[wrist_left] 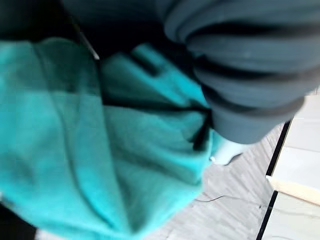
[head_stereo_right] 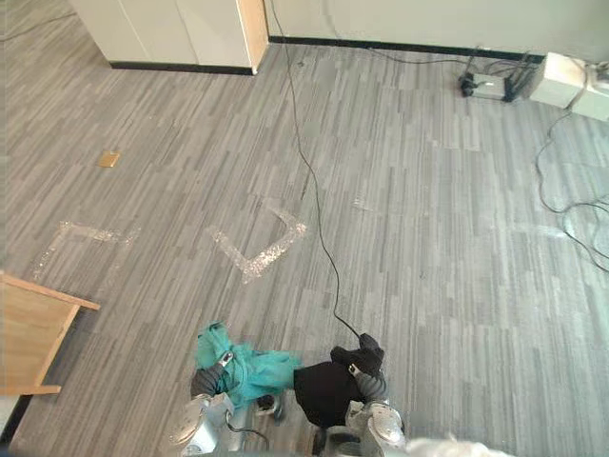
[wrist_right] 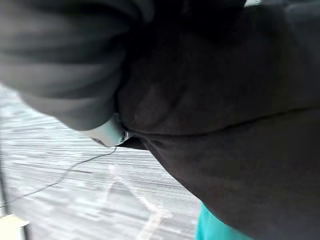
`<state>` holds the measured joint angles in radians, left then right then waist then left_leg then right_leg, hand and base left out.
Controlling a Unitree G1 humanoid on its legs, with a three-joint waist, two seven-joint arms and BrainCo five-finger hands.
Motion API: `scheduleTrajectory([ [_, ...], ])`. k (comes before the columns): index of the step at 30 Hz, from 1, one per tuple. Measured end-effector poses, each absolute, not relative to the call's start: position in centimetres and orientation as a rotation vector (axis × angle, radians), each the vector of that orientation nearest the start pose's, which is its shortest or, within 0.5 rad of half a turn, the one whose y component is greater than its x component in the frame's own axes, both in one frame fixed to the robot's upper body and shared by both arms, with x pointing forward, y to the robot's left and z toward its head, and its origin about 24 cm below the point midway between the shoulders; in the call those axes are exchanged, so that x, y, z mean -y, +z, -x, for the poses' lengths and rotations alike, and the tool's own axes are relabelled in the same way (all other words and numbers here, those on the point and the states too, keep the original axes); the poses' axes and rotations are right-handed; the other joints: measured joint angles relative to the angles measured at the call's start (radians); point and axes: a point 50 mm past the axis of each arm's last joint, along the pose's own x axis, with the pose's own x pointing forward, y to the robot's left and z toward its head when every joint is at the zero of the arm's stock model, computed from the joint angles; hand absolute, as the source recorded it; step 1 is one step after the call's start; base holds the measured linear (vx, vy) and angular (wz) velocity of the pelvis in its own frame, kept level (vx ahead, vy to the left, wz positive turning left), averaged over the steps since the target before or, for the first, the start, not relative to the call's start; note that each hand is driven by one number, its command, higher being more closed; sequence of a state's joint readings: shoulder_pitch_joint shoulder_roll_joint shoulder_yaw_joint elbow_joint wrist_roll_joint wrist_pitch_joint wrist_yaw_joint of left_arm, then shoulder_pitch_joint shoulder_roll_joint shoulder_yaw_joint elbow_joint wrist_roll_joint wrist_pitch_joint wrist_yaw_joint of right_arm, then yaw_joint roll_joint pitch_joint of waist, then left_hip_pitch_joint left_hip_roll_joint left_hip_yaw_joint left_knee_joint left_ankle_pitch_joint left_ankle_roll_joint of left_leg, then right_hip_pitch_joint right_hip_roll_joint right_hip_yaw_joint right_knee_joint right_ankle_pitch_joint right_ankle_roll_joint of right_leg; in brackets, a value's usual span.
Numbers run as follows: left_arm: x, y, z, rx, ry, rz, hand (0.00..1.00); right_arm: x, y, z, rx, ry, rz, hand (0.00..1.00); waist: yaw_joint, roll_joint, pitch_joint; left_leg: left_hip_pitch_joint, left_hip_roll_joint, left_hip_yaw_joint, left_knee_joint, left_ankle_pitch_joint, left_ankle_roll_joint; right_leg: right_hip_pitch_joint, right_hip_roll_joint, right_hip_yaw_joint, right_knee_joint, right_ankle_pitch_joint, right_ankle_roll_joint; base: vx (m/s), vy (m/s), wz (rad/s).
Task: Tidy the bed and pick cloth on bed and put in laundry
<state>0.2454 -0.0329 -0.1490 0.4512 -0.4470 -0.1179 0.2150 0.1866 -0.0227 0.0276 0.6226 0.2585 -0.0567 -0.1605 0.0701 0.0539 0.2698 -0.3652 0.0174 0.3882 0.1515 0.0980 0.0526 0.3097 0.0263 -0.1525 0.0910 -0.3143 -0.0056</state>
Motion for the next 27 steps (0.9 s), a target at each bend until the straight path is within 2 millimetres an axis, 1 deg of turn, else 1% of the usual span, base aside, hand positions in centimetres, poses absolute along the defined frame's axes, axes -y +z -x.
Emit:
scheduleTrajectory([
  [1,-13.4,-9.7,-15.1,-0.620,0.298,0.389,1.00,16.8,-12.2,-13.8,-0.768,-0.290,-0.165,1.00,0.007,0.001,-0.003,0.003,-0.003,0.020,0.002,0.025,0.071,0.017,0.001,0.001,0.000,-0.002,0.003,0.69,0.106,0.43],
  [2,-13.5,-9.6,-15.5,-0.615,0.299,0.387,1.00,16.4,-12.7,-13.6,-0.803,-0.279,-0.162,1.00,0.005,-0.047,-0.032,0.015,-0.056,0.011,0.004,-0.018,0.126,0.017,-0.039,-0.008,0.018,0.008,0.018,0.72,0.118,0.57],
  [3,-13.5,-9.6,-15.4,-0.612,0.300,0.387,1.00,16.2,-12.8,-13.8,-0.805,-0.269,-0.159,1.00,0.007,-0.063,-0.039,0.020,-0.085,-0.007,0.024,-0.065,0.169,-0.006,-0.064,-0.004,0.091,0.057,0.061,0.72,0.118,0.70],
  [4,-13.5,-9.7,-15.3,-0.618,0.300,0.389,1.00,16.4,-12.9,-13.7,-0.810,-0.274,-0.160,1.00,0.008,-0.068,-0.039,0.030,-0.093,-0.017,0.034,-0.077,0.175,-0.010,-0.069,-0.003,0.130,0.077,0.074,0.74,0.139,0.65],
  [5,-13.4,-9.7,-15.1,-0.619,0.297,0.393,1.00,16.6,-13.3,-12.9,-0.843,-0.289,-0.158,1.00,0.016,-0.080,-0.045,0.080,-0.116,-0.049,0.048,-0.129,0.169,-0.038,-0.079,0.004,0.282,0.149,0.116,0.59,0.110,0.58],
  [6,-13.5,-9.7,-15.0,-0.619,0.296,0.394,1.00,16.5,-13.6,-12.6,-0.858,-0.288,-0.152,1.00,0.024,-0.084,-0.050,0.110,-0.125,-0.072,0.055,-0.158,0.160,-0.078,-0.086,0.009,0.395,0.189,0.143,0.86,0.145,0.65],
  [7,-13.4,-9.8,-15.0,-0.621,0.295,0.396,1.00,16.7,-13.7,-12.3,-0.868,-0.279,-0.136,1.00,0.028,-0.085,-0.052,0.163,-0.136,-0.105,0.062,-0.203,0.148,-0.152,-0.095,0.030,0.610,0.219,0.185,0.81,0.104,0.75],
  [8,-13.5,-10.0,-14.5,-0.640,0.300,0.392,1.00,17.0,-13.6,-12.4,-0.859,-0.274,-0.126,1.00,0.016,-0.078,-0.057,0.236,-0.150,-0.154,0.058,-0.245,0.143,-0.245,-0.110,0.035,0.868,0.231,0.205,0.78,0.060,1.09],
  [9,-13.7,-10.3,-14.1,-0.658,0.307,0.386,1.00,17.4,-13.4,-12.4,-0.849,-0.278,-0.118,1.00,0.000,-0.069,-0.062,0.303,-0.164,-0.212,0.044,-0.264,0.136,-0.314,-0.146,-0.008,1.018,0.212,0.170,0.74,0.010,1.40],
  [10,-13.5,-10.5,-13.8,-0.672,0.302,0.383,1.00,17.9,-13.3,-12.1,-0.836,-0.290,-0.109,1.00,-0.013,-0.064,-0.069,0.362,-0.174,-0.271,0.014,-0.268,0.131,-0.375,-0.188,-0.046,1.103,0.172,0.101,0.60,-0.025,1.53],
  [11,-13.5,-10.7,-13.7,-0.683,0.303,0.378,1.00,18.5,-13.1,-11.9,-0.826,-0.308,-0.105,1.00,-0.028,-0.057,-0.074,0.404,-0.176,-0.329,-0.007,-0.270,0.131,-0.428,-0.214,-0.073,1.126,0.147,0.066,0.45,-0.054,1.38],
  [12,-13.6,-10.9,-13.6,-0.690,0.305,0.373,1.00,18.7,-13.0,-11.9,-0.817,-0.319,-0.106,1.00,-0.034,-0.053,-0.075,0.424,-0.176,-0.366,-0.014,-0.271,0.131,-0.457,-0.225,-0.083,1.121,0.136,0.050,0.41,-0.096,1.64],
  [13,-13.8,-11.0,-13.4,-0.697,0.306,0.362,1.00,19.1,-12.7,-12.1,-0.789,-0.342,-0.112,1.00,-0.047,-0.053,-0.072,0.457,-0.173,-0.432,-0.014,-0.271,0.131,-0.513,-0.245,-0.073,1.075,0.110,0.047,0.39,-0.122,1.63],
  [14,-14.0,-11.2,-13.3,-0.707,0.308,0.353,1.00,19.3,-12.6,-12.2,-0.778,-0.347,-0.109,1.00,-0.056,-0.053,-0.070,0.481,-0.165,-0.473,-0.008,-0.271,0.131,-0.550,-0.249,-0.051,1.006,0.099,0.045,0.57,-0.242,2.05],
  [15,-14.0,-11.5,-13.0,-0.727,0.310,0.347,1.00,19.8,-12.5,-12.1,-0.773,-0.359,-0.103,1.00,-0.059,-0.039,-0.064,0.516,-0.134,-0.520,0.001,-0.282,0.111,-0.576,-0.242,-0.025,0.870,0.083,0.071,0.47,-0.240,1.65],
  [16,-14.1,-11.5,-13.1,-0.728,0.309,0.345,1.00,19.9,-12.5,-12.1,-0.774,-0.362,-0.100,1.00,-0.060,-0.031,-0.062,0.530,-0.113,-0.541,0.010,-0.293,0.094,-0.582,-0.225,-0.007,0.788,0.077,0.083,0.56,-0.314,1.65],
  [17,-14.2,-11.5,-13.1,-0.727,0.309,0.341,1.00,20.0,-12.5,-12.2,-0.771,-0.362,-0.100,1.00,-0.055,-0.020,-0.056,0.547,-0.079,-0.572,0.026,-0.319,0.064,-0.586,-0.199,0.040,0.630,0.084,0.093,0.46,-0.318,1.56],
  [18,-14.6,-11.5,-13.0,-0.728,0.312,0.329,1.00,19.8,-12.6,-12.4,-0.775,-0.355,-0.102,1.00,-0.053,-0.023,-0.057,0.555,-0.041,-0.606,0.043,-0.364,0.038,-0.589,-0.181,0.115,0.422,0.121,0.119,0.45,-0.352,1.49],
  [19,-14.8,-11.5,-13.0,-0.729,0.315,0.324,1.00,19.7,-12.7,-12.4,-0.777,-0.353,-0.106,1.00,-0.053,-0.032,-0.059,0.556,-0.027,-0.621,0.049,-0.391,0.022,-0.594,-0.179,0.145,0.333,0.149,0.121,0.44,-0.437,1.37],
  [20,-15.1,-11.6,-12.9,-0.731,0.323,0.320,1.00,19.2,-12.7,-12.5,-0.779,-0.347,-0.118,1.00,-0.049,-0.051,-0.066,0.554,-0.005,-0.637,0.060,-0.447,-0.018,-0.602,-0.184,0.202,0.191,0.229,0.140,0.42,-0.497,0.95],
  [21,-14.5,-12.1,-12.4,-0.777,0.338,0.344,1.00,19.6,-12.6,-12.8,-0.774,-0.352,-0.114,1.00,-0.025,-0.005,-0.063,0.553,0.059,-0.636,0.078,-0.494,-0.069,-0.583,-0.142,0.162,0.205,0.291,0.144,0.39,-0.479,0.72],
  [22,-14.2,-12.0,-12.4,-0.774,0.335,0.358,1.00,19.7,-12.4,-13.0,-0.765,-0.361,-0.120,1.00,-0.019,-0.001,-0.059,0.553,0.066,-0.615,0.081,-0.477,-0.085,-0.588,-0.136,0.158,0.237,0.275,0.121,0.35,-0.435,0.61],
  [23,-13.6,-11.8,-12.2,-0.767,0.336,0.385,1.00,19.6,-12.2,-12.9,-0.757,-0.367,-0.130,1.00,-0.024,-0.007,-0.054,0.560,0.072,-0.595,0.089,-0.439,-0.086,-0.616,-0.150,0.158,0.359,0.219,0.100,0.32,-0.382,0.89],
  [24,-13.1,-11.6,-12.4,-0.756,0.320,0.402,1.00,19.6,-11.7,-13.0,-0.727,-0.360,-0.132,1.00,-0.031,-0.025,-0.053,0.563,0.066,-0.597,0.121,-0.407,-0.087,-0.680,-0.171,0.151,0.535,0.144,0.087,0.30,-0.401,1.02],
  [25,-13.3,-11.6,-12.3,-0.753,0.325,0.403,1.00,19.4,-11.6,-12.9,-0.722,-0.348,-0.132,1.00,-0.030,-0.033,-0.062,0.559,0.065,-0.600,0.136,-0.407,-0.087,-0.679,-0.173,0.150,0.545,0.134,0.079,0.36,-0.452,1.10],
  [26,-13.6,-11.5,-12.3,-0.743,0.336,0.410,1.00,18.9,-11.7,-12.7,-0.733,-0.311,-0.131,1.00,-0.030,-0.046,-0.068,0.556,0.067,-0.619,0.183,-0.410,-0.091,-0.639,-0.185,0.127,0.550,0.040,0.068,0.36,-0.422,0.85],
  [27,-13.8,-11.5,-12.2,-0.742,0.341,0.415,1.00,18.6,-11.8,-12.7,-0.744,-0.296,-0.129,1.00,-0.025,-0.023,-0.066,0.513,0.101,-0.627,0.315,-0.406,-0.103,-0.588,-0.168,0.077,0.545,-0.004,0.048,0.36,-0.392,0.81],
])
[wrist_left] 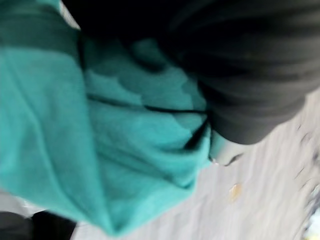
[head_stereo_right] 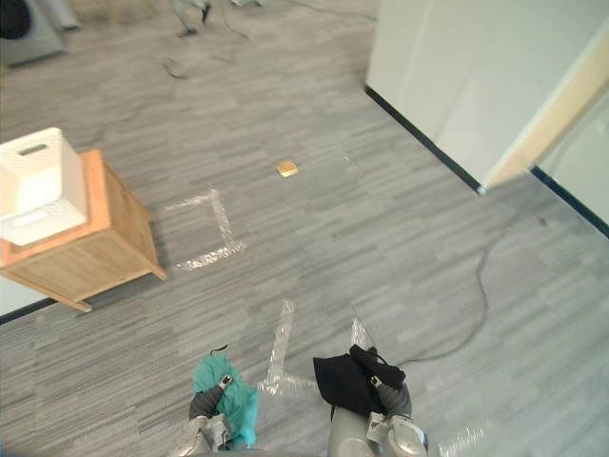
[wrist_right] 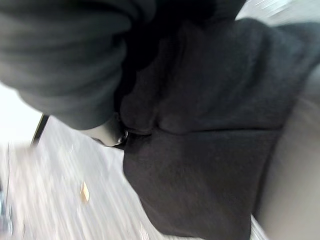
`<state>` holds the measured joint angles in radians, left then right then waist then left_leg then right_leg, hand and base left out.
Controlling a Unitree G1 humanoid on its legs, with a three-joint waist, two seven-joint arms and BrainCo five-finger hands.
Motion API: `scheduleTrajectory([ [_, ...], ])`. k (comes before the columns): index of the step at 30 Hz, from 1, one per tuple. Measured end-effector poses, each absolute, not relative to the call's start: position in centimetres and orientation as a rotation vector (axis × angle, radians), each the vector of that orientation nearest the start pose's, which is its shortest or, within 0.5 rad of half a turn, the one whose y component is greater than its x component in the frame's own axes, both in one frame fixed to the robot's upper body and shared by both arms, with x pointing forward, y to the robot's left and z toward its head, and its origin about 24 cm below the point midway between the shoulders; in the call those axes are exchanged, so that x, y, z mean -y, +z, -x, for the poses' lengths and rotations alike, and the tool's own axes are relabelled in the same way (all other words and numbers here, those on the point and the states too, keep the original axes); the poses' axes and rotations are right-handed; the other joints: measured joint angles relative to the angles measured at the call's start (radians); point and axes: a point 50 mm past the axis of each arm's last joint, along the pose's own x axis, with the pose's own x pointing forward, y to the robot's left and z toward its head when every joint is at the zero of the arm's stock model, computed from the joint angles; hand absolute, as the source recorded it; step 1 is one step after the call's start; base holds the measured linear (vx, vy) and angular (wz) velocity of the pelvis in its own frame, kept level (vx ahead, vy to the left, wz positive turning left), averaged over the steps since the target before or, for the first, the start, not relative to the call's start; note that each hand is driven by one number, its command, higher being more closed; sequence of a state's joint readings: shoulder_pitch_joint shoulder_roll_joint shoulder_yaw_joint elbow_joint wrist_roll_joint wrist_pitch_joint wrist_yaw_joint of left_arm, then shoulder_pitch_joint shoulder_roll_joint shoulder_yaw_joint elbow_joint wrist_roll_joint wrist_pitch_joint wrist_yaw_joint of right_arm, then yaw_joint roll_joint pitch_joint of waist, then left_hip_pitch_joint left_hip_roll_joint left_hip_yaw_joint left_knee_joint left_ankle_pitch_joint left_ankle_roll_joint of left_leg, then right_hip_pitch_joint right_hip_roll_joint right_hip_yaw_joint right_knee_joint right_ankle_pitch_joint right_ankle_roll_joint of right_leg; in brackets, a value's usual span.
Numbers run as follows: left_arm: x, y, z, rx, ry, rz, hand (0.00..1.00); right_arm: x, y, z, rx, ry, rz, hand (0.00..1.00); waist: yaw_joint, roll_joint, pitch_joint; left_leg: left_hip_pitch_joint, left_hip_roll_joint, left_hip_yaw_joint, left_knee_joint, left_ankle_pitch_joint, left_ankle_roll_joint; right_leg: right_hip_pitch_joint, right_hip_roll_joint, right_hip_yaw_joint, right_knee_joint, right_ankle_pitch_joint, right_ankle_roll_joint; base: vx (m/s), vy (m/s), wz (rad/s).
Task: Tidy the bed and pick cloth on bed and put in laundry
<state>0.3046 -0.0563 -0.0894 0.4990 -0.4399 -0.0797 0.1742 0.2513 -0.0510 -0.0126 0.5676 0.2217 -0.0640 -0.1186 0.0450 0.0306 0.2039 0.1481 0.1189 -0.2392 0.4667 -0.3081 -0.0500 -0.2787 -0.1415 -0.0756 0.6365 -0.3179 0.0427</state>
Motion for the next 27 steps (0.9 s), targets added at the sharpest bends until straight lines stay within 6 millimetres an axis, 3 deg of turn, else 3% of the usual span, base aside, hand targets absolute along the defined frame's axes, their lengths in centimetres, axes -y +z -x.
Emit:
scheduleTrajectory([
  [1,-13.8,-11.5,-12.2,-0.740,0.343,0.420,1.00,18.5,-11.7,-12.7,-0.741,-0.291,-0.131,1.00,-0.001,0.007,0.003,-0.039,0.009,0.005,0.080,0.015,-0.024,0.018,0.011,-0.021,-0.007,-0.011,-0.006,0.25,-0.313,0.77],
  [2,-14.0,-11.3,-12.4,-0.728,0.349,0.428,1.00,18.5,-11.5,-13.0,-0.727,-0.278,-0.124,1.00,-0.011,0.030,0.005,-0.143,0.036,0.027,0.281,0.096,-0.056,0.063,0.031,-0.067,-0.025,-0.029,-0.021,0.20,-0.310,0.74],
  [3,-14.2,-11.4,-12.2,-0.730,0.362,0.441,1.00,18.6,-11.3,-13.0,-0.722,-0.272,-0.130,1.00,0.003,0.048,0.014,-0.247,0.105,0.087,0.475,0.202,-0.053,0.126,0.061,-0.113,-0.063,-0.039,-0.049,0.19,-0.303,0.60],
  [6,-14.5,-11.0,-11.8,-0.712,0.363,0.447,1.00,17.8,-11.6,-12.6,-0.740,-0.271,-0.164,1.00,0.022,0.038,0.016,-0.331,0.137,0.241,0.604,0.154,-0.035,0.244,0.071,-0.142,-0.151,-0.061,-0.087,0.26,-0.239,0.33],
  [7,-14.4,-10.5,-12.2,-0.684,0.352,0.453,1.00,17.6,-11.6,-12.5,-0.744,-0.262,-0.167,1.00,0.024,0.034,0.015,-0.383,0.114,0.333,0.586,0.115,-0.034,0.335,0.068,-0.178,-0.249,-0.050,-0.084,0.28,-0.153,0.49],
  [9,-14.5,-10.4,-12.2,-0.677,0.353,0.453,1.00,17.5,-11.8,-12.4,-0.755,-0.259,-0.169,1.00,0.026,0.034,0.015,-0.413,0.099,0.389,0.534,0.088,-0.034,0.377,0.067,-0.201,-0.304,-0.034,-0.071,0.35,-0.084,0.46],
  [10,-14.6,-10.2,-12.2,-0.667,0.355,0.455,1.00,17.3,-11.9,-12.4,-0.767,-0.256,-0.172,1.00,0.029,0.030,0.016,-0.439,0.076,0.483,0.418,0.048,-0.024,0.434,0.061,-0.220,-0.361,-0.026,-0.068,0.40,-0.040,0.40],
  [12,-14.9,-10.0,-12.3,-0.655,0.360,0.455,1.00,17.2,-11.9,-12.4,-0.772,-0.254,-0.175,1.00,0.033,0.020,0.022,-0.446,0.044,0.538,0.318,0.039,-0.012,0.468,0.047,-0.223,-0.390,-0.021,-0.059,0.43,0.009,0.23],
  [14,-15.4,-10.0,-12.3,-0.645,0.368,0.458,1.00,17.2,-12.3,-12.5,-0.795,-0.261,-0.178,1.00,0.036,0.010,0.027,-0.443,-0.037,0.588,0.051,0.116,0.043,0.512,0.013,-0.220,-0.401,-0.010,-0.039,0.45,0.062,0.13],
  [15,-15.5,-10.2,-12.1,-0.654,0.374,0.455,1.00,17.1,-12.5,-12.5,-0.809,-0.258,-0.176,1.00,0.036,0.011,0.027,-0.437,-0.071,0.589,-0.149,0.240,0.072,0.536,0.008,-0.213,-0.401,-0.007,-0.012,0.49,0.148,0.06],
  [16,-15.6,-10.1,-12.2,-0.649,0.379,0.456,1.00,16.8,-12.8,-12.2,-0.828,-0.259,-0.182,1.00,0.044,-0.002,0.031,-0.421,-0.090,0.600,-0.212,0.328,0.179,0.555,-0.001,-0.199,-0.401,-0.006,0.000,0.51,0.152,0.11],
  [17,-16.1,-9.7,-13.0,-0.619,0.373,0.442,1.00,16.2,-13.0,-12.3,-0.836,-0.257,-0.201,1.00,0.049,-0.026,0.025,-0.371,-0.124,0.614,-0.262,0.341,0.189,0.564,-0.022,-0.184,-0.401,0.024,0.033,0.50,0.159,0.18],
  [18,-16.2,-9.6,-13.8,-0.605,0.376,0.437,1.00,15.9,-12.9,-12.7,-0.827,-0.241,-0.199,1.00,0.050,-0.026,0.028,-0.387,-0.112,0.601,-0.231,0.325,0.210,0.552,-0.004,-0.146,-0.426,0.043,0.013,0.44,0.127,0.19],
  [20,-16.2,-9.9,-13.8,-0.621,0.375,0.429,1.00,15.0,-12.8,-12.8,-0.825,-0.202,-0.202,1.00,0.054,-0.031,0.029,-0.370,-0.091,0.605,-0.199,0.298,0.216,0.568,0.010,-0.090,-0.475,0.070,0.010,0.42,0.152,-0.11],
  [21,-16.2,-9.9,-13.8,-0.623,0.367,0.421,1.00,14.7,-12.8,-12.8,-0.825,-0.193,-0.207,1.00,0.054,-0.041,0.025,-0.344,-0.094,0.616,-0.198,0.286,0.211,0.559,0.008,-0.058,-0.476,0.147,0.017,0.28,0.116,-0.25],
  [22,-16.3,-9.8,-13.8,-0.622,0.359,0.410,1.00,14.6,-12.9,-12.7,-0.828,-0.189,-0.212,1.00,0.049,-0.059,0.020,-0.328,-0.107,0.617,-0.202,0.271,0.200,0.534,-0.003,-0.030,-0.437,0.217,0.025,0.26,0.133,-0.13],
  [24,-16.0,-10.4,-13.4,-0.666,0.328,0.376,1.00,15.3,-13.2,-12.4,-0.848,-0.199,-0.197,1.00,0.025,-0.063,-0.004,-0.249,-0.146,0.584,-0.284,0.174,0.160,0.429,-0.016,0.017,-0.121,0.217,0.038,0.24,0.161,0.24],
  [25,-16.0,-10.6,-13.3,-0.681,0.302,0.342,1.00,15.6,-13.3,-12.2,-0.854,-0.205,-0.191,1.00,0.010,-0.090,-0.011,-0.215,-0.173,0.569,-0.321,0.170,0.158,0.361,-0.040,0.034,0.015,0.265,0.083,0.28,0.124,0.63],
  [26,-15.9,-10.8,-13.4,-0.698,0.263,0.308,1.00,16.0,-13.4,-11.9,-0.862,-0.208,-0.178,1.00,-0.005,-0.099,-0.018,-0.170,-0.202,0.549,-0.357,0.170,0.157,0.295,-0.051,0.071,0.174,0.374,0.113,0.32,0.068,0.72],
  [27,-16.1,-11.0,-13.3,-0.715,0.238,0.274,1.00,16.3,-13.5,-11.4,-0.869,-0.209,-0.168,1.00,-0.015,-0.104,-0.019,-0.136,-0.220,0.530,-0.372,0.167,0.156,0.214,-0.058,0.093,0.335,0.415,0.115,0.35,0.060,0.61],
])
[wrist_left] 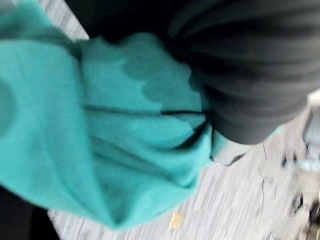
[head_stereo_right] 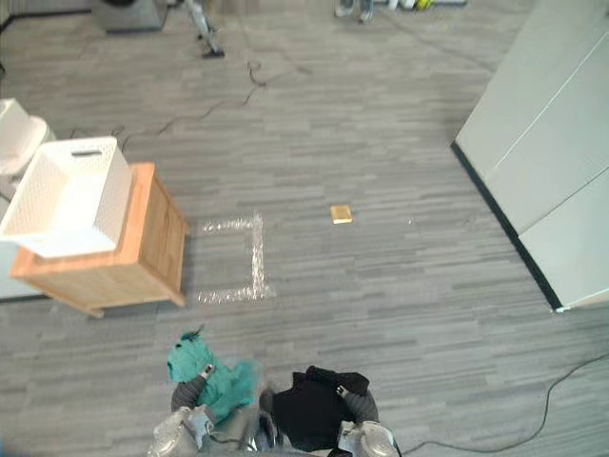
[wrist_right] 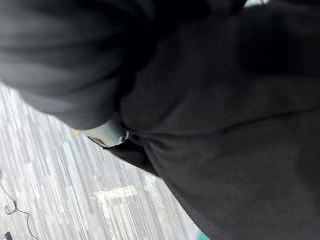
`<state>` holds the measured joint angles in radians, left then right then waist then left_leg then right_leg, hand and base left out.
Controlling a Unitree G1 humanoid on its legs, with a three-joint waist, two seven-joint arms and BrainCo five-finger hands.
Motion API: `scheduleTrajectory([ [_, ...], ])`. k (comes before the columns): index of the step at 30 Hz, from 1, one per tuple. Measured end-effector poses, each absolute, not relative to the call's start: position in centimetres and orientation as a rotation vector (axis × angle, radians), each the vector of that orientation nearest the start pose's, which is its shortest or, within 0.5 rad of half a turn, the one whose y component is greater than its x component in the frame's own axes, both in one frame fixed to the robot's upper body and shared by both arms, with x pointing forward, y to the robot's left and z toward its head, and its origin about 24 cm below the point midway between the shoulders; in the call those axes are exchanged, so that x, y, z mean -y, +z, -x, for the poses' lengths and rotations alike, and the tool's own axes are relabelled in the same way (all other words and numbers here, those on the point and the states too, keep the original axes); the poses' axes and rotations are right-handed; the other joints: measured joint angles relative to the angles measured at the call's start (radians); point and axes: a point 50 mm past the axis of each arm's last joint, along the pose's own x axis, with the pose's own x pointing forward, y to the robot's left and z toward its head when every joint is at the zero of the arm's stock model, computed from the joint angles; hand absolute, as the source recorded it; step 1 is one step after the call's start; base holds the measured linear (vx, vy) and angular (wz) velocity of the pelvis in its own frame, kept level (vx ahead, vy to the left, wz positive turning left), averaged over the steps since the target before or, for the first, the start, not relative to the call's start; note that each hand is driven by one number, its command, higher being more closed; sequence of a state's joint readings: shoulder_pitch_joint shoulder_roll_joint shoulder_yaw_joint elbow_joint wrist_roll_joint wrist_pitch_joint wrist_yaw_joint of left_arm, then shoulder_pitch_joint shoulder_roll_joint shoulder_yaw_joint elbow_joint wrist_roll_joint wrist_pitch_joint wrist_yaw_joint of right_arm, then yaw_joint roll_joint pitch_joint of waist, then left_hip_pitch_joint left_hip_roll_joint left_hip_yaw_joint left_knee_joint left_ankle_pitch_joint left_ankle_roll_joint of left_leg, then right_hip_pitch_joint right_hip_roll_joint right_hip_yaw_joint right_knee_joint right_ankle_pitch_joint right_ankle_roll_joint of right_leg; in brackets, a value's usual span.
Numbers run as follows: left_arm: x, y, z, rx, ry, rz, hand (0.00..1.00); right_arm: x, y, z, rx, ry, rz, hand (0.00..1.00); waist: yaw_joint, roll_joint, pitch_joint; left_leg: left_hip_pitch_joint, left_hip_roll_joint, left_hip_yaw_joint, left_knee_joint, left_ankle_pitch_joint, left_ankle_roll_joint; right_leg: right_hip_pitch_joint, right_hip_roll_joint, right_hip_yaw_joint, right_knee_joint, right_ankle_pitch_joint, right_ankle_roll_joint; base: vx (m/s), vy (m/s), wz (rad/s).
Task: Tidy the bed and pick cloth on bed and put in laundry
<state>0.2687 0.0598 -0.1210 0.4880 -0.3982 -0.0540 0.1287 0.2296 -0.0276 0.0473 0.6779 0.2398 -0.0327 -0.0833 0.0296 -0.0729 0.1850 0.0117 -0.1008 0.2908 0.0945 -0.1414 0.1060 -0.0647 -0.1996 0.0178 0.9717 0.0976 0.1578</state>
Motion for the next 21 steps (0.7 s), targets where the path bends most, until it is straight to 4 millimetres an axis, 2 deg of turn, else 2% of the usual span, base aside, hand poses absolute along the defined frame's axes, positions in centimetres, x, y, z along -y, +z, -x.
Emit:
scheduleTrajectory([
  [1,-16.3,-11.2,-13.3,-0.724,0.239,0.263,1.00,16.4,-13.4,-11.4,-0.861,-0.210,-0.165,1.00,-0.003,-0.004,0.001,0.015,-0.003,-0.006,-0.002,-0.010,-0.005,-0.050,-0.013,-0.015,0.088,-0.028,-0.014,0.33,0.051,0.41],
  [2,-16.4,-11.3,-13.3,-0.732,0.237,0.246,1.00,16.5,-13.1,-12.0,-0.827,-0.210,-0.164,1.00,-0.010,-0.003,0.003,0.040,-0.003,-0.018,-0.008,-0.019,-0.010,-0.117,-0.028,-0.051,0.158,-0.086,-0.042,0.34,0.052,0.36],
  [3,-16.4,-11.6,-13.2,-0.745,0.232,0.234,1.00,16.6,-12.8,-12.3,-0.805,-0.209,-0.164,1.00,-0.019,0.001,0.005,0.067,-0.001,-0.038,-0.014,-0.018,-0.008,-0.171,-0.046,-0.098,0.170,-0.153,-0.067,0.43,0.047,0.36],
  [4,-16.3,-11.6,-13.1,-0.748,0.232,0.234,1.00,16.5,-12.6,-12.5,-0.791,-0.208,-0.164,1.00,-0.025,0.003,0.006,0.086,-0.001,-0.051,-0.026,-0.018,-0.008,-0.195,-0.049,-0.120,0.154,-0.196,-0.070,0.43,0.001,0.52],
  [5,-16.4,-11.7,-13.0,-0.755,0.233,0.233,1.00,16.6,-12.4,-12.8,-0.771,-0.210,-0.166,1.00,-0.030,0.005,0.009,0.104,0.006,-0.068,-0.024,-0.018,-0.010,-0.212,-0.044,-0.149,0.081,-0.256,-0.058,0.36,-0.045,0.51],
  [6,-16.3,-11.7,-13.0,-0.759,0.233,0.233,1.00,16.6,-12.3,-13.1,-0.764,-0.210,-0.165,1.00,-0.040,0.010,0.014,0.120,0.015,-0.085,-0.021,-0.021,-0.016,-0.207,-0.033,-0.172,0.005,-0.286,-0.054,0.34,-0.095,0.61],
  [7,-16.2,-11.8,-13.0,-0.760,0.233,0.237,1.00,16.6,-12.2,-13.3,-0.759,-0.209,-0.165,1.00,-0.039,0.022,0.024,0.147,0.035,-0.095,-0.022,-0.036,-0.041,-0.206,0.001,-0.184,-0.125,-0.313,-0.072,0.27,-0.095,0.49],
  [9,-15.9,-11.7,-13.1,-0.758,0.232,0.246,1.00,16.5,-12.1,-13.7,-0.746,-0.205,-0.169,1.00,-0.036,0.043,0.038,0.182,0.071,-0.122,-0.022,-0.059,-0.080,-0.207,0.061,-0.175,-0.361,-0.322,-0.072,0.33,-0.153,0.48],
  [10,-15.8,-11.7,-13.2,-0.754,0.230,0.252,1.00,16.5,-12.0,-13.9,-0.742,-0.203,-0.169,1.00,-0.037,0.049,0.042,0.192,0.088,-0.137,-0.022,-0.074,-0.104,-0.209,0.079,-0.168,-0.479,-0.298,-0.087,0.40,-0.243,0.51],
  [11,-15.6,-11.6,-13.4,-0.751,0.228,0.256,1.00,16.5,-11.9,-14.1,-0.737,-0.205,-0.172,1.00,-0.036,0.051,0.048,0.208,0.108,-0.140,-0.022,-0.094,-0.133,-0.213,0.093,-0.152,-0.600,-0.244,-0.098,0.35,-0.233,0.42],
  [12,-15.7,-11.6,-13.5,-0.745,0.229,0.256,1.00,16.4,-11.9,-14.1,-0.736,-0.208,-0.178,1.00,-0.034,0.046,0.053,0.220,0.118,-0.144,-0.021,-0.107,-0.149,-0.215,0.097,-0.133,-0.674,-0.203,-0.101,0.37,-0.289,0.44],
  [13,-15.7,-11.5,-13.5,-0.742,0.233,0.255,1.00,16.4,-11.8,-14.2,-0.728,-0.210,-0.186,1.00,-0.032,0.050,0.056,0.235,0.139,-0.160,-0.012,-0.143,-0.153,-0.226,0.100,-0.116,-0.721,-0.128,-0.093,0.41,-0.343,0.34],
  [14,-15.4,-11.6,-13.5,-0.748,0.244,0.272,1.00,16.4,-11.6,-14.5,-0.720,-0.208,-0.186,1.00,-0.030,0.057,0.057,0.255,0.175,-0.170,-0.001,-0.177,-0.168,-0.220,0.133,-0.118,-0.695,-0.060,-0.129,0.43,-0.366,0.23],
  [15,-15.5,-11.6,-13.5,-0.744,0.251,0.280,1.00,16.3,-11.4,-14.8,-0.710,-0.208,-0.191,1.00,-0.025,0.074,0.061,0.249,0.199,-0.162,0.009,-0.176,-0.179,-0.227,0.145,-0.128,-0.657,-0.105,-0.138,0.41,-0.388,0.17],
  [16,-15.2,-11.3,-13.9,-0.721,0.250,0.298,1.00,16.3,-11.2,-14.9,-0.694,-0.214,-0.197,1.00,-0.023,0.074,0.074,0.252,0.200,-0.162,0.022,-0.159,-0.191,-0.248,0.139,-0.134,-0.575,-0.158,-0.155,0.36,-0.387,0.37],
  [17,-14.5,-11.3,-13.9,-0.724,0.249,0.320,1.00,16.5,-10.9,-15.1,-0.681,-0.215,-0.196,1.00,-0.041,0.076,0.075,0.260,0.205,-0.166,0.043,-0.146,-0.189,-0.256,0.121,-0.162,-0.488,-0.218,-0.189,0.42,-0.436,0.61],
  [18,-13.9,-11.3,-13.9,-0.727,0.244,0.339,1.00,16.6,-10.9,-15.1,-0.680,-0.214,-0.192,1.00,-0.047,0.088,0.072,0.255,0.224,-0.172,0.097,-0.142,-0.188,-0.233,0.116,-0.192,-0.455,-0.269,-0.199,0.35,-0.344,0.67],
  [19,-13.7,-11.2,-14.0,-0.723,0.236,0.341,1.00,16.5,-10.9,-15.1,-0.685,-0.210,-0.192,1.00,-0.048,0.090,0.071,0.238,0.238,-0.179,0.166,-0.136,-0.190,-0.208,0.116,-0.209,-0.451,-0.295,-0.203,0.36,-0.327,0.70],
  [20,-13.7,-11.1,-14.1,-0.713,0.230,0.345,1.00,16.3,-11.0,-14.9,-0.693,-0.201,-0.190,1.00,-0.048,0.089,0.073,0.183,0.256,-0.199,0.321,-0.112,-0.192,-0.154,0.119,-0.239,-0.469,-0.317,-0.215,0.35,-0.338,0.72],
  [21,-13.9,-10.8,-14.2,-0.697,0.234,0.351,1.00,16.1,-11.0,-14.8,-0.696,-0.184,-0.181,1.00,-0.042,0.093,0.079,0.100,0.288,-0.219,0.520,-0.046,-0.192,-0.085,0.135,-0.264,-0.511,-0.329,-0.224,0.41,-0.393,0.67],
])
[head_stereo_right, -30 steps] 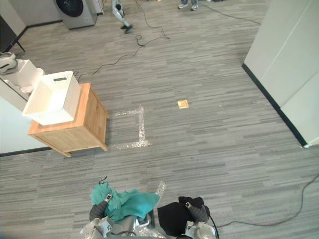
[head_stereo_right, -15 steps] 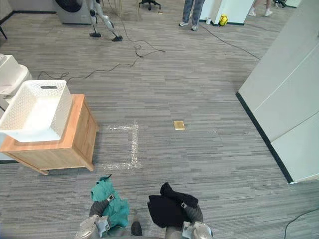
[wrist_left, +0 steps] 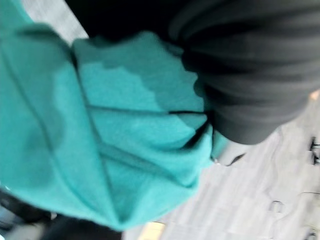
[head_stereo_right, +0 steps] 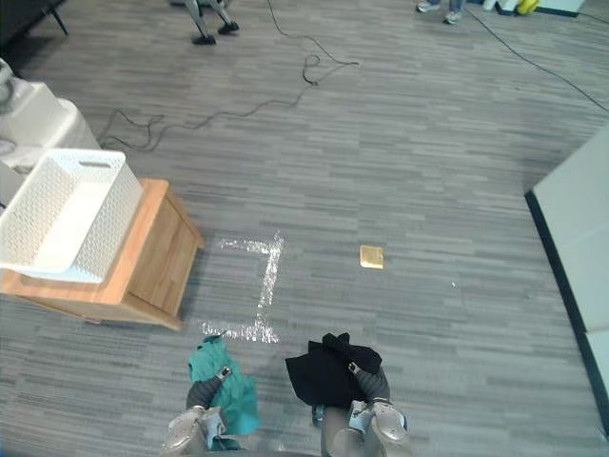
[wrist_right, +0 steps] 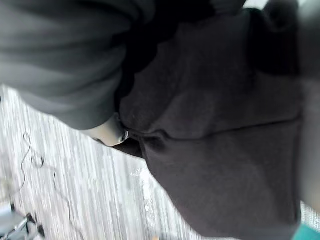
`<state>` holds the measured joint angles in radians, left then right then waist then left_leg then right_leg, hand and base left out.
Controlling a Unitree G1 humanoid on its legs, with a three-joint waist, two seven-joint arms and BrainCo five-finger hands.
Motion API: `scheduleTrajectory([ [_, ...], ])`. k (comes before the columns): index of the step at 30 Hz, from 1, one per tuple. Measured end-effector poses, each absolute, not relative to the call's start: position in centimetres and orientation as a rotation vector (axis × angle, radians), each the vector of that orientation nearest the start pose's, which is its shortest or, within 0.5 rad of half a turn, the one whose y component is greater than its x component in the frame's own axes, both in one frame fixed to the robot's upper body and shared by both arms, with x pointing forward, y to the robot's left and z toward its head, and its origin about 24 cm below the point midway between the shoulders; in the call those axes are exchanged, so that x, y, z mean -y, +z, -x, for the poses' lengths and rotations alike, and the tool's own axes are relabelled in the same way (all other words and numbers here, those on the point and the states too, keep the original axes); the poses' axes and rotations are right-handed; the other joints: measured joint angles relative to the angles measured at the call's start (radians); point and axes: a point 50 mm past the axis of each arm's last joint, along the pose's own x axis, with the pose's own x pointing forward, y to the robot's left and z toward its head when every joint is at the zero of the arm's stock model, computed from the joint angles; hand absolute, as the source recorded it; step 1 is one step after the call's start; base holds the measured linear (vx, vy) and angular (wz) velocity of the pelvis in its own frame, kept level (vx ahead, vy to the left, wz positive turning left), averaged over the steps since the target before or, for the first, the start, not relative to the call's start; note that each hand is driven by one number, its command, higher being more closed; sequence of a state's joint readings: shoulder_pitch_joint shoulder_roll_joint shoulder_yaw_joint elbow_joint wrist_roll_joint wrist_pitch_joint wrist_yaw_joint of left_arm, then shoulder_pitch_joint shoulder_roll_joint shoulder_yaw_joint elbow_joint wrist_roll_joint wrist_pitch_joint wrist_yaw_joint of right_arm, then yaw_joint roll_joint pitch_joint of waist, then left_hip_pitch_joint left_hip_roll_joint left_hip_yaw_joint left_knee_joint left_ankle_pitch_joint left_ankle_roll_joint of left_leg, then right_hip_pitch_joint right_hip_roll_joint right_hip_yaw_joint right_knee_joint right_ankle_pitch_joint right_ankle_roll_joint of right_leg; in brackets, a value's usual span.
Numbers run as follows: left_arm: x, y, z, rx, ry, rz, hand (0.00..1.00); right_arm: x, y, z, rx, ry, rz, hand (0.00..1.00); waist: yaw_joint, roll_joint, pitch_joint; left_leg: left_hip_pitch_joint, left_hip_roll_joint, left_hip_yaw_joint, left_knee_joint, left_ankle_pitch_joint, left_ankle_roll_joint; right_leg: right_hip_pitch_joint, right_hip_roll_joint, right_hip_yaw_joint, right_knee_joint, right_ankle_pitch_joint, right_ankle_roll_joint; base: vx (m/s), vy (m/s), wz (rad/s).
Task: Tidy the bed and pick cloth on bed and put in laundry
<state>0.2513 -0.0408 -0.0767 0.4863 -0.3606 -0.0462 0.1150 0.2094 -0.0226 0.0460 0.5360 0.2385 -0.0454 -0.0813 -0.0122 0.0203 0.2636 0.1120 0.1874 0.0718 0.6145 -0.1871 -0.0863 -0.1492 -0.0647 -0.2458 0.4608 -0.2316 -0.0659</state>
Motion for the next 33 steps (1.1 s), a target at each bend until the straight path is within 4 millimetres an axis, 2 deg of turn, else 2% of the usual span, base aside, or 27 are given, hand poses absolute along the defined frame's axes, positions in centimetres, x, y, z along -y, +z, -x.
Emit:
scheduleTrajectory([
  [1,-14.0,-10.5,-14.2,-0.682,0.236,0.354,1.00,16.1,-10.9,-14.7,-0.692,-0.176,-0.177,1.00,0.004,0.007,0.006,-0.058,0.032,-0.012,0.141,0.044,-0.003,0.047,0.014,-0.016,-0.034,-0.003,-0.005,0.33,-0.297,0.42],
  [3,-14.4,-10.0,-13.9,-0.655,0.255,0.362,1.00,15.6,-10.9,-14.1,-0.701,-0.157,-0.177,1.00,0.033,0.016,0.010,-0.200,0.103,0.023,0.434,0.053,-0.001,0.167,0.049,-0.037,-0.121,-0.012,-0.019,0.30,-0.202,0.11],
  [5,-14.4,-9.9,-13.7,-0.652,0.270,0.376,1.00,15.4,-10.9,-14.0,-0.706,-0.153,-0.179,1.00,0.051,0.015,0.010,-0.282,0.114,0.069,0.495,0.044,0.009,0.240,0.050,-0.036,-0.180,-0.024,-0.019,0.32,-0.147,0.02],
  [6,-14.5,-9.8,-13.7,-0.645,0.275,0.382,1.00,15.5,-11.0,-13.9,-0.715,-0.156,-0.179,1.00,0.061,0.017,0.009,-0.327,0.108,0.095,0.477,0.026,0.010,0.278,0.048,-0.034,-0.211,-0.033,-0.014,0.29,-0.071,0.02],
  [7,-14.6,-9.7,-13.7,-0.641,0.282,0.385,1.00,15.5,-11.1,-13.8,-0.722,-0.155,-0.179,1.00,0.063,0.017,0.010,-0.349,0.097,0.115,0.442,0.014,0.007,0.300,0.047,-0.034,-0.229,-0.040,-0.016,0.38,-0.035,0.00],
  [9,-15.0,-9.7,-13.7,-0.634,0.296,0.386,1.00,15.5,-11.4,-13.7,-0.748,-0.155,-0.174,1.00,0.064,0.006,0.006,-0.373,0.026,0.170,0.204,-0.023,0.012,0.361,0.023,-0.034,-0.266,-0.041,-0.001,0.40,0.041,-0.02],
  [10,-15.2,-9.7,-13.7,-0.632,0.300,0.383,1.00,15.6,-11.7,-13.7,-0.762,-0.160,-0.171,1.00,0.065,0.003,0.008,-0.374,-0.007,0.195,0.104,-0.024,0.012,0.379,0.010,-0.031,-0.278,-0.042,0.001,0.48,0.084,-0.06],
  [11,-15.3,-9.6,-13.9,-0.627,0.299,0.378,1.00,15.9,-12.0,-13.6,-0.778,-0.172,-0.169,1.00,0.066,-0.003,0.010,-0.373,-0.056,0.224,-0.051,0.003,0.037,0.403,-0.009,-0.028,-0.287,-0.049,0.015,0.49,0.111,-0.01],
  [12,-15.2,-9.7,-13.9,-0.628,0.293,0.378,1.00,16.2,-12.1,-13.4,-0.786,-0.187,-0.166,1.00,0.066,-0.002,0.010,-0.370,-0.102,0.256,-0.220,0.085,0.058,0.425,-0.021,-0.026,-0.293,-0.058,0.036,0.48,0.135,0.04],
  [13,-15.0,-9.8,-13.8,-0.639,0.285,0.378,1.00,16.6,-12.2,-13.3,-0.789,-0.197,-0.158,1.00,0.067,0.012,0.003,-0.366,-0.132,0.282,-0.384,0.196,0.086,0.448,-0.014,-0.019,-0.298,-0.064,0.060,0.50,0.182,0.06],
  [14,-15.0,-9.9,-13.6,-0.643,0.286,0.380,1.00,16.9,-12.4,-12.8,-0.810,-0.203,-0.149,1.00,0.074,0.024,-0.003,-0.351,-0.141,0.299,-0.452,0.305,0.242,0.476,-0.001,-0.002,-0.299,-0.079,0.086,0.50,0.183,0.31],
  [15,-15.6,-9.8,-14.1,-0.633,0.288,0.359,1.00,16.4,-12.7,-13.0,-0.824,-0.199,-0.156,1.00,0.067,-0.017,-0.008,-0.339,-0.180,0.309,-0.458,0.311,0.230,0.492,-0.033,0.002,-0.299,-0.080,0.104,0.58,0.244,0.60],
  [16,-15.7,-9.9,-14.3,-0.639,0.283,0.350,1.00,16.1,-12.4,-13.5,-0.804,-0.194,-0.158,1.00,0.058,-0.034,-0.011,-0.339,-0.211,0.307,-0.450,0.271,0.251,0.485,-0.048,0.044,-0.269,-0.035,0.120,0.46,0.194,0.69],
  [18,-15.6,-9.9,-14.3,-0.639,0.274,0.342,1.00,16.1,-12.4,-13.6,-0.800,-0.194,-0.159,1.00,0.059,-0.036,-0.013,-0.329,-0.228,0.316,-0.432,0.230,0.259,0.481,-0.062,0.074,-0.228,0.008,0.133,0.39,0.197,0.35],
  [19,-15.5,-9.8,-14.3,-0.639,0.270,0.343,1.00,16.1,-12.4,-13.6,-0.803,-0.192,-0.158,1.00,0.063,-0.036,-0.014,-0.297,-0.235,0.336,-0.437,0.189,0.264,0.465,-0.078,0.098,-0.160,0.024,0.146,0.48,0.254,0.13],
  [21,-15.6,-10.1,-13.8,-0.661,0.246,0.309,1.00,16.1,-12.8,-13.1,-0.830,-0.187,-0.158,1.00,0.060,-0.049,-0.032,-0.226,-0.291,0.326,-0.473,0.140,0.259,0.383,-0.125,0.128,0.107,0.083,0.182,0.42,0.213,0.29],
  [22,-15.3,-10.3,-13.4,-0.683,0.226,0.301,1.00,16.3,-12.9,-12.8,-0.838,-0.197,-0.161,1.00,0.047,-0.057,-0.039,-0.171,-0.327,0.288,-0.501,0.122,0.261,0.307,-0.149,0.152,0.296,0.234,0.218,0.33,0.117,0.69],
  [23,-14.8,-10.5,-13.1,-0.700,0.202,0.294,1.00,16.7,-13.0,-12.3,-0.844,-0.211,-0.155,1.00,0.030,-0.048,-0.054,-0.130,-0.346,0.246,-0.522,0.111,0.258,0.248,-0.148,0.182,0.432,0.325,0.231,0.43,0.121,0.88],
  [24,-14.6,-10.6,-13.0,-0.711,0.176,0.268,1.00,16.9,-13.0,-12.3,-0.840,-0.211,-0.143,1.00,0.027,-0.051,-0.059,-0.095,-0.362,0.210,-0.534,0.101,0.256,0.163,-0.149,0.192,0.577,0.278,0.226,0.36,0.079,0.82],
  [25,-14.6,-10.7,-12.9,-0.719,0.166,0.255,1.00,17.0,-12.9,-12.4,-0.830,-0.210,-0.137,1.00,0.022,-0.050,-0.060,-0.074,-0.368,0.183,-0.540,0.100,0.255,0.112,-0.148,0.185,0.641,0.232,0.211,0.54,0.087,1.05],
  [26,-14.6,-11.0,-12.7,-0.733,0.161,0.244,1.00,17.1,-12.7,-12.6,-0.813,-0.213,-0.136,1.00,0.009,-0.047,-0.058,-0.041,-0.373,0.129,-0.547,0.100,0.257,0.040,-0.149,0.152,0.684,0.146,0.167,0.55,0.049,1.31],
  [27,-14.6,-11.1,-12.5,-0.741,0.161,0.238,1.00,17.1,-12.4,-12.9,-0.785,-0.216,-0.137,1.00,-0.002,-0.045,-0.056,-0.018,-0.376,0.074,-0.551,0.098,0.255,-0.010,-0.148,0.133,0.669,0.082,0.153,0.53,0.026,1.46],
  [28,-14.7,-11.1,-12.5,-0.744,0.162,0.236,1.00,17.2,-12.2,-13.0,-0.769,-0.219,-0.137,1.00,-0.003,-0.044,-0.055,-0.004,-0.380,0.036,-0.554,0.098,0.254,-0.041,-0.145,0.133,0.642,0.047,0.154,0.41,-0.036,1.61],
  [30,-14.6,-11.2,-12.3,-0.754,0.164,0.237,1.00,17.1,-12.0,-13.1,-0.759,-0.218,-0.137,1.00,0.003,-0.039,-0.050,0.050,-0.382,-0.080,-0.556,0.094,0.245,-0.073,-0.109,0.174,0.437,-0.033,0.152,0.38,-0.092,1.63],
  [31,-14.6,-11.3,-12.3,-0.755,0.170,0.240,1.00,16.9,-12.0,-13.0,-0.758,-0.220,-0.143,1.00,0.005,-0.038,-0.051,0.059,-0.381,-0.118,-0.548,0.088,0.235,-0.078,-0.082,0.217,0.352,-0.042,0.137,0.34,-0.140,1.64],
  [32,-14.7,-11.3,-12.2,-0.756,0.183,0.247,1.00,16.8,-11.9,-12.9,-0.756,-0.219,-0.146,1.00,0.010,-0.038,-0.052,0.058,-0.380,-0.175,-0.525,0.071,0.209,-0.076,-0.040,0.289,0.224,-0.044,0.132,0.28,-0.179,1.78],
  [33,-14.8,-11.3,-12.1,-0.759,0.198,0.255,1.00,16.5,-11.8,-12.9,-0.750,-0.212,-0.153,1.00,0.009,-0.041,-0.057,0.047,-0.379,-0.220,-0.495,0.036,0.166,-0.068,-0.016,0.355,0.106,-0.035,0.132,0.26,-0.195,2.00],
])
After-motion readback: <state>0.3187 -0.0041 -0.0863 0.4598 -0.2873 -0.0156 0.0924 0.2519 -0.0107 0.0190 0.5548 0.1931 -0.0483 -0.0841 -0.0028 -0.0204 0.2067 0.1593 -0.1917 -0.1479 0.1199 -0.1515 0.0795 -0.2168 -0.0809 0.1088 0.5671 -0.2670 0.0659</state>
